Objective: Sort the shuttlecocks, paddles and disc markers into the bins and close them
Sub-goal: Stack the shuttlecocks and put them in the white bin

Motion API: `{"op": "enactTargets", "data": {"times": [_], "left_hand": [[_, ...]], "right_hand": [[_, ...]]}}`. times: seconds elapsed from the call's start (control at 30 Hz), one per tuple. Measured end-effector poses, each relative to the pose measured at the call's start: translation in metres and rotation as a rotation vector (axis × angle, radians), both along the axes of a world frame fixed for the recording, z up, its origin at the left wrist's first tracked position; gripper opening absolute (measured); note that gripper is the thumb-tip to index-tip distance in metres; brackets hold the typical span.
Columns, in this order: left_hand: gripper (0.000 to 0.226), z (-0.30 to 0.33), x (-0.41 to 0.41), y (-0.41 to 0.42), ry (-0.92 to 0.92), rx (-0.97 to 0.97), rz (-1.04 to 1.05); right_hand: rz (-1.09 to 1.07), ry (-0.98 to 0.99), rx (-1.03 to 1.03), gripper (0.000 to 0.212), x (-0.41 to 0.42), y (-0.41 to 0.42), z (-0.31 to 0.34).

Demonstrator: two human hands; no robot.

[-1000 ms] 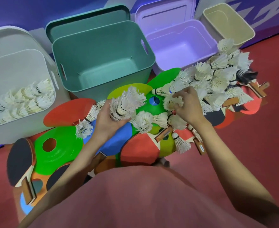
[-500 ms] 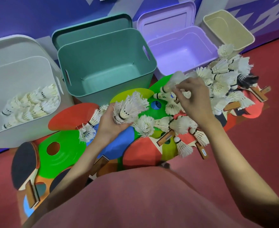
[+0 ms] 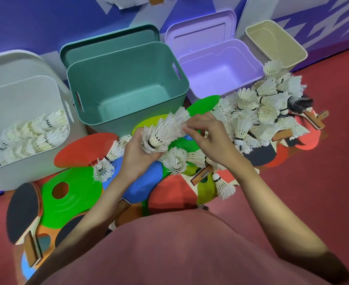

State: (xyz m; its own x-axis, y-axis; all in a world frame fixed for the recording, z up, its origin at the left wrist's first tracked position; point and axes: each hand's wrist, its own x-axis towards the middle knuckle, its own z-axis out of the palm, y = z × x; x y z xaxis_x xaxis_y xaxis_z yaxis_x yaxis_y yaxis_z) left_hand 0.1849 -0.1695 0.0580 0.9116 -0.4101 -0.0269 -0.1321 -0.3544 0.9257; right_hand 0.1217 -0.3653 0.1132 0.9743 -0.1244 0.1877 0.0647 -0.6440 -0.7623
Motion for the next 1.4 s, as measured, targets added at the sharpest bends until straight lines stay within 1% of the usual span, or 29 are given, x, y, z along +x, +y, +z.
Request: {"op": "enactTargets", "data": {"times": [0.07, 0.13, 0.2, 0.23, 0.27, 0.3, 0.37, 0.4, 0.43, 0.47, 0.53, 0.6, 0.63, 0.7, 0.73, 0.8, 0.83, 0.87, 0.93, 1.07, 1.13, 1.2, 1.27, 1.33, 1.4], "left_hand": [[0.055, -0.003, -0.001, 0.001, 0.015, -0.008, 0.021], [0.056, -0.006, -0.003, 0.002, 0.031, -0.025, 0.045], [0.054, -0.008, -0.005, 0.003, 0.056, -0.061, 0.066], [0.053, -0.009, -0.005, 0.003, 0.058, -0.074, 0.075], [0.053, -0.01, -0.006, 0.002, 0.054, -0.082, 0.08], [0.053, -0.01, -0.006, 0.002, 0.051, -0.09, 0.082], [0.052, -0.011, -0.006, 0.001, 0.049, -0.103, 0.082], [0.052, -0.012, -0.007, 0.0, 0.046, -0.101, 0.081], [0.051, -0.012, -0.007, 0.0, 0.042, -0.094, 0.08], [0.05, -0.012, -0.008, -0.001, 0.038, -0.089, 0.077], [0.052, -0.013, -0.008, -0.001, 0.039, -0.084, 0.073], [0.056, -0.014, -0.008, 0.002, 0.047, -0.078, 0.078], [0.056, -0.014, -0.008, 0.003, 0.047, -0.078, 0.079], [0.054, -0.017, -0.007, 0.006, 0.045, -0.073, 0.082], [0.054, -0.018, -0.007, 0.007, 0.047, -0.07, 0.088], [0.055, -0.022, -0.007, 0.007, 0.049, -0.065, 0.104], [0.054, -0.023, -0.006, 0.006, 0.049, -0.061, 0.107], [0.053, -0.023, -0.006, 0.005, 0.051, -0.06, 0.103], [0.052, -0.023, -0.005, 0.002, 0.053, -0.066, 0.088], [0.056, -0.019, -0.004, -0.005, 0.029, -0.063, 0.02], [0.056, -0.018, -0.003, -0.008, 0.012, -0.053, 0.009], [0.054, -0.019, -0.003, -0.01, 0.015, -0.06, 0.02], [0.053, -0.02, -0.003, -0.01, 0.012, -0.064, 0.042], [0.053, -0.02, -0.006, -0.009, 0.007, -0.071, 0.048], [0.052, -0.021, -0.011, -0.006, 0.012, -0.072, 0.043]], "right_hand": [[0.003, 0.038, 0.057, 0.016, -0.002, 0.0, 0.0], [-0.049, 0.038, 0.195, 0.016, -0.005, -0.003, 0.001], [-0.187, 0.006, 0.308, 0.017, -0.004, -0.015, -0.001], [-0.276, 0.002, 0.301, 0.019, 0.0, -0.026, -0.006], [-0.358, 0.017, 0.238, 0.021, 0.006, -0.04, -0.015], [-0.431, 0.073, 0.134, 0.026, 0.012, -0.054, -0.023], [-0.522, 0.282, -0.065, 0.038, 0.025, -0.078, -0.041], [-0.528, 0.385, -0.135, 0.04, 0.031, -0.087, -0.051], [-0.522, 0.465, -0.181, 0.039, 0.035, -0.09, -0.056], [-0.508, 0.5, -0.211, 0.033, 0.041, -0.092, -0.062], [-0.501, 0.521, -0.26, 0.008, 0.047, -0.088, -0.066], [-0.534, 0.477, -0.319, 0.019, 0.047, -0.083, -0.062], [-0.559, 0.435, -0.346, 0.019, 0.045, -0.08, -0.056], [-0.594, 0.249, -0.377, 0.018, 0.039, -0.075, -0.04], [-0.589, 0.113, -0.346, 0.017, 0.034, -0.07, -0.031], [-0.507, -0.177, -0.172, 0.012, 0.022, -0.055, -0.008], [-0.45, -0.27, -0.083, 0.009, 0.015, -0.046, 0.003], [-0.4, -0.306, -0.021, 0.007, 0.008, -0.038, 0.01], [-0.305, -0.277, 0.029, 0.005, -0.002, -0.025, 0.017], [-0.09, -0.136, -0.026, 0.008, -0.007, -0.015, 0.006], [-0.057, -0.081, 0.006, 0.012, -0.009, -0.013, 0.005], [-0.127, -0.05, 0.153, 0.015, -0.013, -0.017, 0.011], [-0.258, -0.076, 0.26, 0.015, -0.018, -0.025, 0.013], [-0.41, -0.074, 0.267, 0.013, -0.026, -0.036, 0.005], [-0.537, 0.017, 0.184, 0.014, -0.037, -0.041, -0.01]]}}
